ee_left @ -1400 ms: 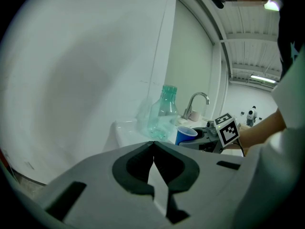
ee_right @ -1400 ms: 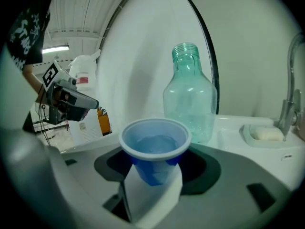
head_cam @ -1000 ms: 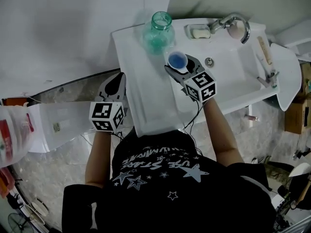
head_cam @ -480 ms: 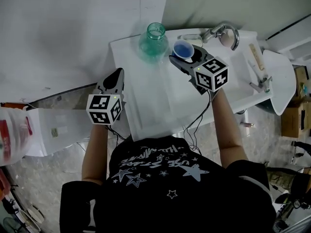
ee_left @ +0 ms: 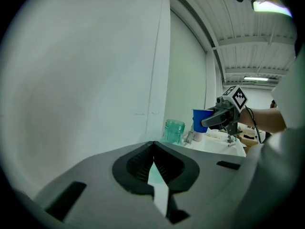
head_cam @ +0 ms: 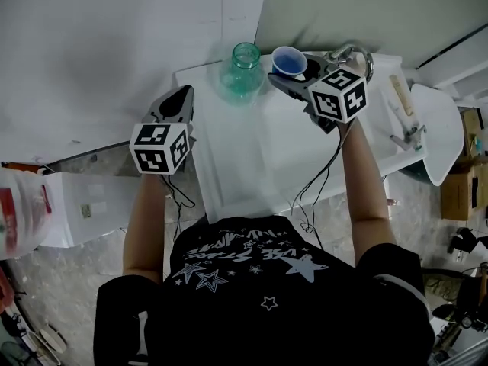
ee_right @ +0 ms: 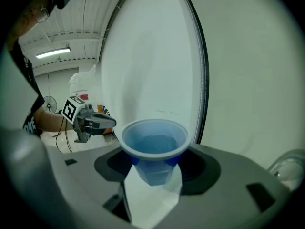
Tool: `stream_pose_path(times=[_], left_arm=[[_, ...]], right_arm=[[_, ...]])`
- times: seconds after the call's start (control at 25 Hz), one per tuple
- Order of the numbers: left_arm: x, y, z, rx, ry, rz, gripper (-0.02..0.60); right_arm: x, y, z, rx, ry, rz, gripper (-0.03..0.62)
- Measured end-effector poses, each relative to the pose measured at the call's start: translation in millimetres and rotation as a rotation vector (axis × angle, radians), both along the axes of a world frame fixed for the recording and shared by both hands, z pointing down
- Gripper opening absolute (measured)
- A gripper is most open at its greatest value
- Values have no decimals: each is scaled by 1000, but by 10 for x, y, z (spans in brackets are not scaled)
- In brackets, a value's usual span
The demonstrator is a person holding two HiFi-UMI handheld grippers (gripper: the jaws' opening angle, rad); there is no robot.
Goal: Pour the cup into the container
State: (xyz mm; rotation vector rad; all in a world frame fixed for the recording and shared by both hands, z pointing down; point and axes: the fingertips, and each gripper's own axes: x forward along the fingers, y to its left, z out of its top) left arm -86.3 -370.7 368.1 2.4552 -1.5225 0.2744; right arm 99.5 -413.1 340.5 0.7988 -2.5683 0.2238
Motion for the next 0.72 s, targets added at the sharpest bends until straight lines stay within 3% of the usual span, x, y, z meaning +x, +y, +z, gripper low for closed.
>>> stream_pose_path(times=[0.72], left_arm=[[68,-358,-19,3,30,13,11]], right_arm=[[-53,-446,32,60,236,-52,279]])
